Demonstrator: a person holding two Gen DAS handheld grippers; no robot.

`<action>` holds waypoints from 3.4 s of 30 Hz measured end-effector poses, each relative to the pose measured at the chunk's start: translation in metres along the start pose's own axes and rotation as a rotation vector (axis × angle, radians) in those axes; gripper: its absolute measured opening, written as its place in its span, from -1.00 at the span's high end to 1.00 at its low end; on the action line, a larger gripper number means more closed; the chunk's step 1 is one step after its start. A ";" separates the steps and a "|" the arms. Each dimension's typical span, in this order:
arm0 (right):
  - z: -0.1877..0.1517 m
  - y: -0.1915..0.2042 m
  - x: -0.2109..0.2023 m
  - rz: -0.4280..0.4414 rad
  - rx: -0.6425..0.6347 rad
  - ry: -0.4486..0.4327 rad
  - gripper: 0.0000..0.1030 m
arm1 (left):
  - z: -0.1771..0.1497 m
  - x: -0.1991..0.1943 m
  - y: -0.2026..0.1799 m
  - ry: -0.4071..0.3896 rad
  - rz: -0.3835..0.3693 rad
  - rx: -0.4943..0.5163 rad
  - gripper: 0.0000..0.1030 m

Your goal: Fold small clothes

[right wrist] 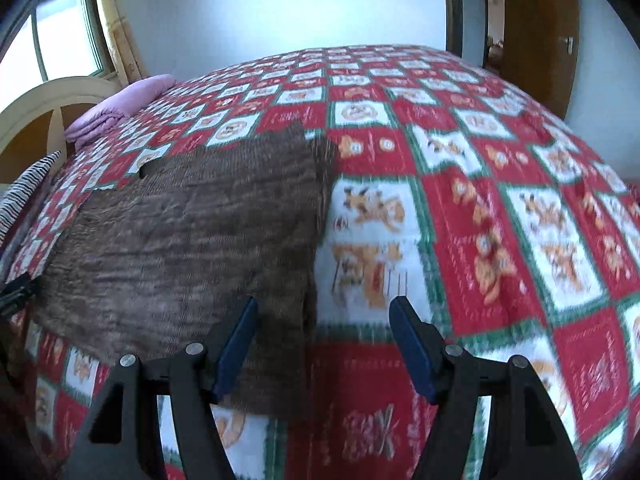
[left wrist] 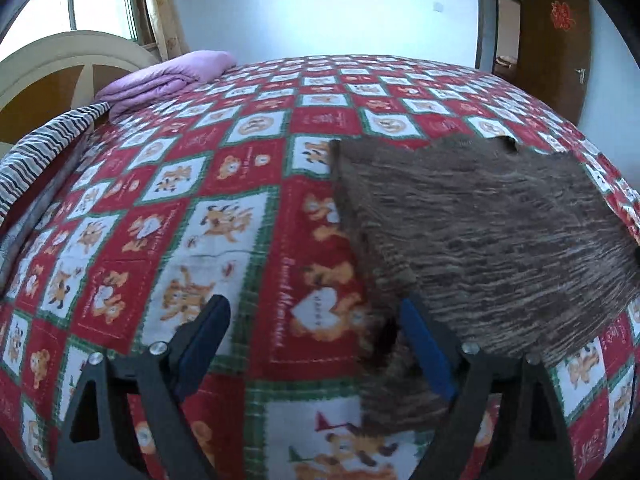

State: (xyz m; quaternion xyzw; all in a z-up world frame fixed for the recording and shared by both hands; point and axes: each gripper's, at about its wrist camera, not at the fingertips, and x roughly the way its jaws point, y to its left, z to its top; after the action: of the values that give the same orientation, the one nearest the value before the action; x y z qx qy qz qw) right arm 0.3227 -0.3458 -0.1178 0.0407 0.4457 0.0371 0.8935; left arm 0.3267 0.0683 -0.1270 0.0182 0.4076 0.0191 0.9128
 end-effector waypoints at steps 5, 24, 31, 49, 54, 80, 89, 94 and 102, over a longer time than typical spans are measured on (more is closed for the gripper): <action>-0.003 0.009 0.001 -0.001 -0.041 0.004 0.12 | -0.004 0.003 -0.002 0.009 -0.050 -0.018 -0.31; -0.033 0.006 -0.010 0.036 -0.014 0.003 0.94 | -0.018 0.001 0.015 0.023 -0.059 -0.133 -0.32; -0.041 0.007 -0.009 0.021 -0.027 0.009 0.95 | -0.024 -0.012 0.032 -0.017 -0.063 -0.249 -0.32; -0.052 0.019 -0.015 -0.061 -0.053 -0.023 0.94 | -0.011 0.014 0.032 0.074 0.119 -0.124 -0.87; -0.039 0.028 -0.036 -0.113 -0.041 -0.094 0.59 | -0.014 0.018 0.042 0.096 0.102 -0.172 -0.88; -0.027 0.068 0.017 -0.064 -0.156 0.013 0.11 | -0.003 0.017 0.014 0.069 0.102 -0.042 -1.00; -0.039 0.073 0.008 -0.116 -0.144 -0.017 0.11 | -0.013 0.016 0.020 0.061 0.070 -0.050 -1.00; -0.050 0.081 -0.001 -0.137 -0.185 -0.024 0.11 | -0.020 0.011 0.019 0.061 0.047 -0.044 -1.00; -0.052 0.081 -0.014 -0.118 -0.148 -0.032 0.11 | -0.027 0.005 0.025 0.066 -0.007 -0.072 -1.00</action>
State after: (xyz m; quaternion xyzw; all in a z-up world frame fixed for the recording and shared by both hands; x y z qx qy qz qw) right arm 0.2700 -0.2646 -0.1297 -0.0512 0.4289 0.0164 0.9018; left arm 0.3092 0.0942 -0.1477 -0.0165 0.4365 0.0311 0.8990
